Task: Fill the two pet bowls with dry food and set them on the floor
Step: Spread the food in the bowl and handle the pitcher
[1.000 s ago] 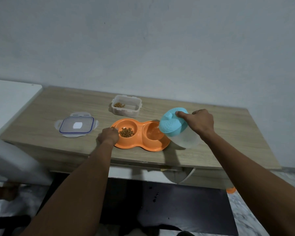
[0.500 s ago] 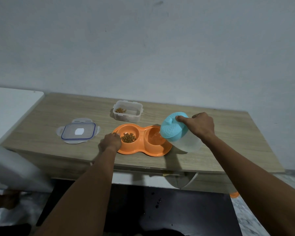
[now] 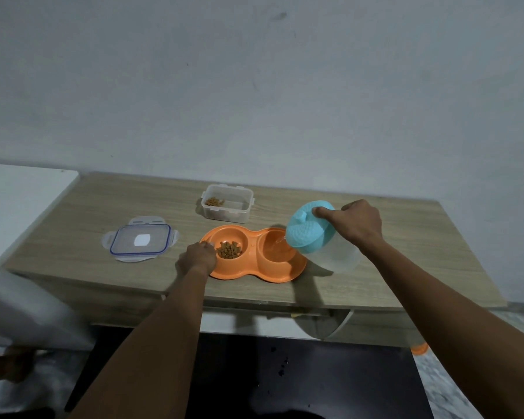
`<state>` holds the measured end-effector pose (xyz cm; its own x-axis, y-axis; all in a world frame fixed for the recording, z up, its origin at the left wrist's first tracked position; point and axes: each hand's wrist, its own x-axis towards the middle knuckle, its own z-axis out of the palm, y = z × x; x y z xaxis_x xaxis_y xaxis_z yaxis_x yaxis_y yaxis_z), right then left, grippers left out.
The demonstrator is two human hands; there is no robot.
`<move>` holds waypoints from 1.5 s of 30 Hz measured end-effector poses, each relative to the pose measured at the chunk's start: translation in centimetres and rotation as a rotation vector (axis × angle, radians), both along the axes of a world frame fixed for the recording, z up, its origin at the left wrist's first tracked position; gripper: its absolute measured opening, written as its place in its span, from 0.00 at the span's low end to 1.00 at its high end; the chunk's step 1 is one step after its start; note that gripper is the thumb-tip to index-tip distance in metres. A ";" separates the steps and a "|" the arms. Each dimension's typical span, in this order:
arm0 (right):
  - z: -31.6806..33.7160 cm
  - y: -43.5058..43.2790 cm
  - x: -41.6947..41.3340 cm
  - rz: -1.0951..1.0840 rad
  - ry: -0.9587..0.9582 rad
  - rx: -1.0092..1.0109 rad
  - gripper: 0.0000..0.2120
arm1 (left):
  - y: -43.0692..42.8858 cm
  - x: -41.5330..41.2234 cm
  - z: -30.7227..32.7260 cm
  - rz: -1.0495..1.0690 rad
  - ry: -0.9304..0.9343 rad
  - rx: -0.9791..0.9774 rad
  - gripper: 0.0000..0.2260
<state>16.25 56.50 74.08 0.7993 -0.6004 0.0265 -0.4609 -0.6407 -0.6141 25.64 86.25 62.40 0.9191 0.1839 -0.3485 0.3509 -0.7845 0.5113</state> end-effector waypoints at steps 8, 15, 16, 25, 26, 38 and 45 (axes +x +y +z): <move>0.4 -0.2 -0.1 -0.015 0.010 0.005 0.32 | 0.0 0.0 -0.2 0.003 -0.009 -0.011 0.20; 0.7 -0.2 -0.2 -0.007 0.015 0.013 0.29 | -0.1 -0.1 -0.1 0.012 -0.005 -0.024 0.20; 0.7 -0.2 -0.3 -0.006 0.015 0.010 0.29 | -0.1 0.0 -0.1 0.012 -0.003 -0.017 0.21; 0.7 -0.4 -0.1 -0.005 0.014 0.011 0.30 | -0.1 0.0 -0.2 0.009 -0.001 -0.011 0.21; 0.7 -0.5 -0.1 -0.006 0.014 0.011 0.30 | -0.1 0.0 -0.2 0.010 0.000 -0.010 0.21; 0.4 -0.9 -0.1 -0.004 -0.006 0.008 0.32 | -0.2 -0.3 0.4 0.026 0.009 -0.031 0.21; -0.4 -1.8 -0.6 -0.041 -0.070 0.135 0.28 | -0.2 -0.6 0.7 0.006 -0.011 -0.023 0.20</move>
<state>15.68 54.74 73.66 0.7732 -0.6341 -0.0021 -0.4382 -0.5319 -0.7246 25.02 86.06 63.08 0.9219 0.1816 -0.3422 0.3496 -0.7706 0.5328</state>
